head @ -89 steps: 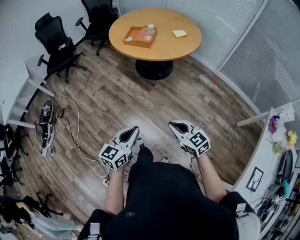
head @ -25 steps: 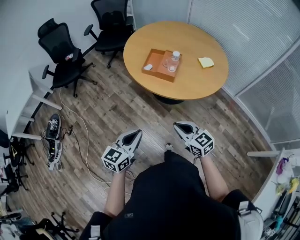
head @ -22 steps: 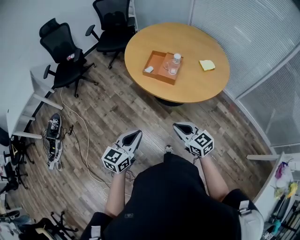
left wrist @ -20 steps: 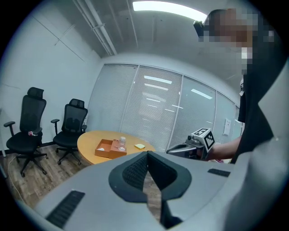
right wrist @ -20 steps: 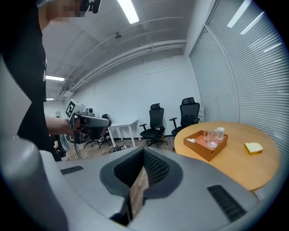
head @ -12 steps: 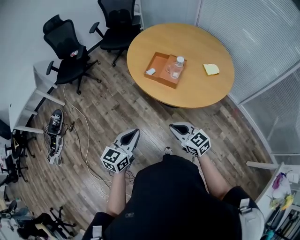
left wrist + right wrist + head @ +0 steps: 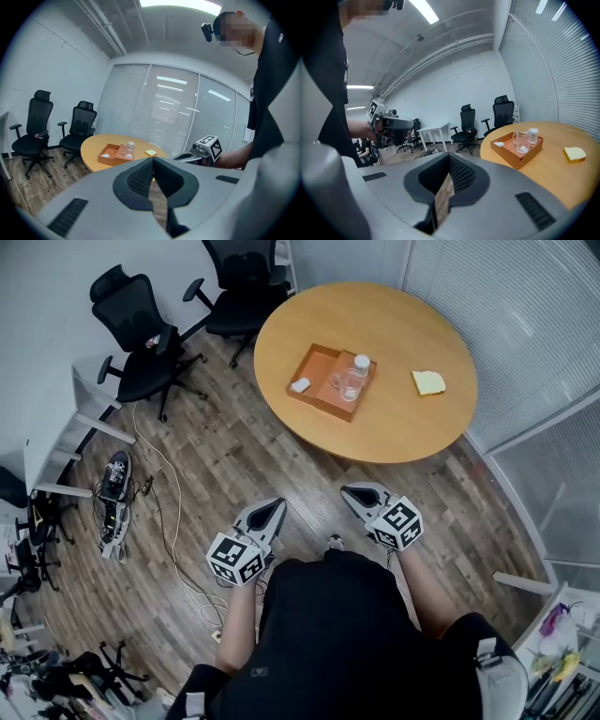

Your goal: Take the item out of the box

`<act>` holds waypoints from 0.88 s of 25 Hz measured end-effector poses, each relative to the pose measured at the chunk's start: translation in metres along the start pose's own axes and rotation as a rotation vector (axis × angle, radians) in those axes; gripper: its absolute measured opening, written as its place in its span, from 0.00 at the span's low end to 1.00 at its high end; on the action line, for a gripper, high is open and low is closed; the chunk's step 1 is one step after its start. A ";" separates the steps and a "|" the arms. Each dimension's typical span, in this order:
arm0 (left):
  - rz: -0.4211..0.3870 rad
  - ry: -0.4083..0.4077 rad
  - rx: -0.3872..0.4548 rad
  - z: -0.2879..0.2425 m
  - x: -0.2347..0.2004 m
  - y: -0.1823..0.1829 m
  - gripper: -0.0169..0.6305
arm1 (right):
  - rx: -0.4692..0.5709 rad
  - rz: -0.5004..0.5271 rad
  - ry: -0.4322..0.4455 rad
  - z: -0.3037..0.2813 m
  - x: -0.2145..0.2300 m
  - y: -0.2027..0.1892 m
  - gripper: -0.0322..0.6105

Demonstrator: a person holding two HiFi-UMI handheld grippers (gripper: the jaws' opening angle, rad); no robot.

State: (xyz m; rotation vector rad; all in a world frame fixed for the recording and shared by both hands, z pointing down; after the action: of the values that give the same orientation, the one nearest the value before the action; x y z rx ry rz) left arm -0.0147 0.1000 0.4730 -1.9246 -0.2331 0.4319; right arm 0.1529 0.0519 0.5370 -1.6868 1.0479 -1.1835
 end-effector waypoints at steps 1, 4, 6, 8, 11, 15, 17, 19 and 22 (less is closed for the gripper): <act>-0.004 -0.003 -0.004 -0.002 0.003 0.000 0.04 | 0.001 -0.001 -0.001 0.002 0.003 0.000 0.06; -0.009 -0.004 -0.011 -0.008 0.008 0.000 0.04 | 0.015 -0.003 -0.010 0.007 0.010 0.004 0.06; -0.008 -0.004 -0.009 -0.014 0.007 0.001 0.04 | 0.019 -0.001 -0.016 0.009 0.017 0.007 0.06; -0.007 -0.007 -0.007 -0.019 0.006 0.002 0.04 | 0.019 0.005 -0.021 0.010 0.022 0.008 0.06; -0.003 -0.014 -0.006 -0.024 0.004 0.002 0.04 | 0.014 0.014 -0.029 0.012 0.026 0.009 0.06; 0.002 -0.028 -0.003 -0.038 0.000 0.004 0.04 | 0.012 0.008 -0.047 0.013 0.035 0.008 0.06; 0.000 -0.040 0.001 -0.046 -0.003 0.009 0.04 | 0.010 0.002 -0.057 0.012 0.040 0.007 0.06; -0.005 -0.055 0.002 -0.054 -0.007 0.014 0.04 | 0.008 -0.002 -0.068 0.010 0.045 0.008 0.06; -0.015 -0.075 0.003 -0.066 -0.013 0.023 0.04 | 0.015 -0.006 -0.083 0.006 0.054 0.014 0.06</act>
State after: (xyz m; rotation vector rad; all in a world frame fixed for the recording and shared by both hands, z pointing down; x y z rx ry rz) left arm -0.0011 0.0307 0.4763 -1.9047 -0.2953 0.4944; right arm 0.1681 -0.0021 0.5386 -1.7142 0.9815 -1.1130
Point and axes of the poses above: the fingertips, and each gripper's own axes: z backward along the fingers, x to its right, y out of its top, the point moved 3 cm from there along z, backward along the fingers, and after that the axes turned 14 degrees about y, right-handed, at the moved point
